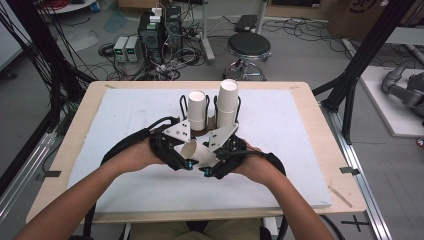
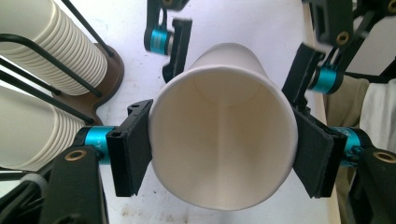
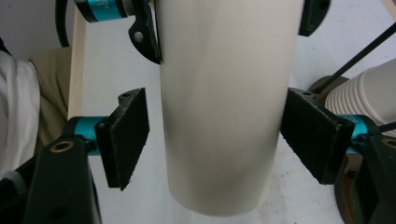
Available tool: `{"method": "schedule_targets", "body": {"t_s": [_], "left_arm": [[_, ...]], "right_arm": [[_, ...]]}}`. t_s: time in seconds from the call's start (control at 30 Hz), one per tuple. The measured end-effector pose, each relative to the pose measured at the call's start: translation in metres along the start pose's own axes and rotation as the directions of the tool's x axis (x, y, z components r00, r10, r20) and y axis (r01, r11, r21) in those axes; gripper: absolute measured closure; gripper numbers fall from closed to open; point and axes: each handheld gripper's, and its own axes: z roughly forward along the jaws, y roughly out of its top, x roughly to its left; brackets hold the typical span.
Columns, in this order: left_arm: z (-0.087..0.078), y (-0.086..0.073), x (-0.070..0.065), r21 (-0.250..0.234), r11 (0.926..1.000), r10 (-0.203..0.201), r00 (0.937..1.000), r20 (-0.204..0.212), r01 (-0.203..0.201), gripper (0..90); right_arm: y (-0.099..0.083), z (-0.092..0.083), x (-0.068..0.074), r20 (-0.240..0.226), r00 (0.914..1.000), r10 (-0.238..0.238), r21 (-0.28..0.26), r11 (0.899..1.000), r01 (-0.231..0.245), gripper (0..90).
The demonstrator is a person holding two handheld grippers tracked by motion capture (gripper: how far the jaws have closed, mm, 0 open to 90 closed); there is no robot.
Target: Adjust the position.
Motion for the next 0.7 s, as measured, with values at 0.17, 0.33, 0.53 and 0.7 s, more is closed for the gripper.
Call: {"method": "schedule_targets", "body": {"t_s": [0.17, 0.33, 0.53, 0.7], "left_arm": [[0.003, 0.001, -0.001, 0.013, 0.9999, 0.002, 1.0, 0.003, -0.002, 29.7], [0.005, 0.001, -0.002, 0.023, 0.9997, 0.007, 1.0, -0.007, -0.007, 29.7], [0.007, 0.001, -0.003, 0.018, 0.9998, 0.008, 0.9999, -0.011, -0.008, 29.7], [0.009, -0.001, -0.004, -0.001, 0.9998, 0.017, 0.9998, -0.002, -0.017, 27.6]], "right_arm": [[0.003, 0.008, 0.0, 0.009, 0.9998, -0.016, 0.031, 0.999, 0.015, 33.8], [0.003, 0.012, 0.001, 0.008, 0.9999, -0.01, 0.048, 0.999, 0.01, 35.1], [0.002, 0.013, 0.001, 0.007, 1.0, -0.004, 0.056, 0.998, 0.004, 36.8], [0.0, 0.014, 0.002, -0.003, 1.0, 0.001, 0.057, 0.998, -0.001, 36.8]]}}
